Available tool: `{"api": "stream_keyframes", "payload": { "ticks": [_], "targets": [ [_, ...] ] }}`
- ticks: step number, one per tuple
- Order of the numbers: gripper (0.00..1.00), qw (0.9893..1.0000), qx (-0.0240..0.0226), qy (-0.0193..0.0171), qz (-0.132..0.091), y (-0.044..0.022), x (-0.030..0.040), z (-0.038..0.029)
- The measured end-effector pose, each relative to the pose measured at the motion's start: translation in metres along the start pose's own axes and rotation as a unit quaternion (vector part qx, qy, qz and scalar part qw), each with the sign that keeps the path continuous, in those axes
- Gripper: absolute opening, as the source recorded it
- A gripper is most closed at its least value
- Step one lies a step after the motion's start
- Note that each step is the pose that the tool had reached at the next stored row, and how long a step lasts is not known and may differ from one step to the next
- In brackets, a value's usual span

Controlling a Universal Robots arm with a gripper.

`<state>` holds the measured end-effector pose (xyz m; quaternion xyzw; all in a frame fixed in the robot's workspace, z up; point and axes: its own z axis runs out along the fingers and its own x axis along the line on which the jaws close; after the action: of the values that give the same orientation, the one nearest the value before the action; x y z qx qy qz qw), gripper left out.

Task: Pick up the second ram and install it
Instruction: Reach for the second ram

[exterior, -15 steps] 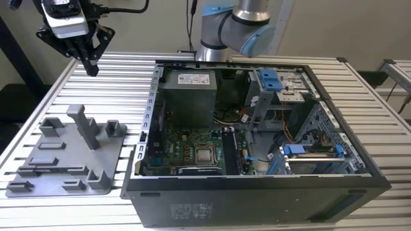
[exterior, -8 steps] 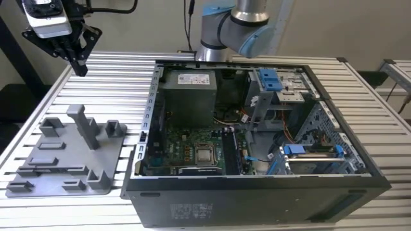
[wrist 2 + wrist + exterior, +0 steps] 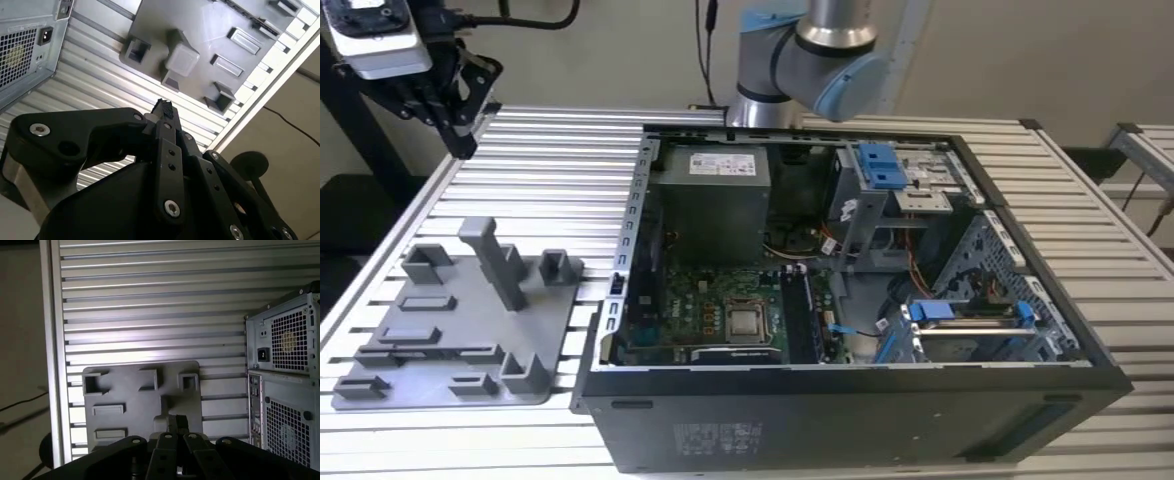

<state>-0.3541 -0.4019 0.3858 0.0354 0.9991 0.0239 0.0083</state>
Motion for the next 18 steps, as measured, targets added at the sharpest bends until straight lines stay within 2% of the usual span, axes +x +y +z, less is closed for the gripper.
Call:
{"api": "stream_keyframes", "payload": {
  "ticks": [14, 16, 18],
  "targets": [
    [0.11, 1.0000, 0.0000, 0.0003, 0.000, -0.0027, 0.0369, 0.0009],
    [0.11, 1.0000, 0.0000, 0.0002, 0.000, -0.0030, 0.0414, 0.0011],
    [0.11, 1.0000, 0.0000, 0.0003, 0.000, -0.0031, 0.0422, 0.0011]
  ]
}}
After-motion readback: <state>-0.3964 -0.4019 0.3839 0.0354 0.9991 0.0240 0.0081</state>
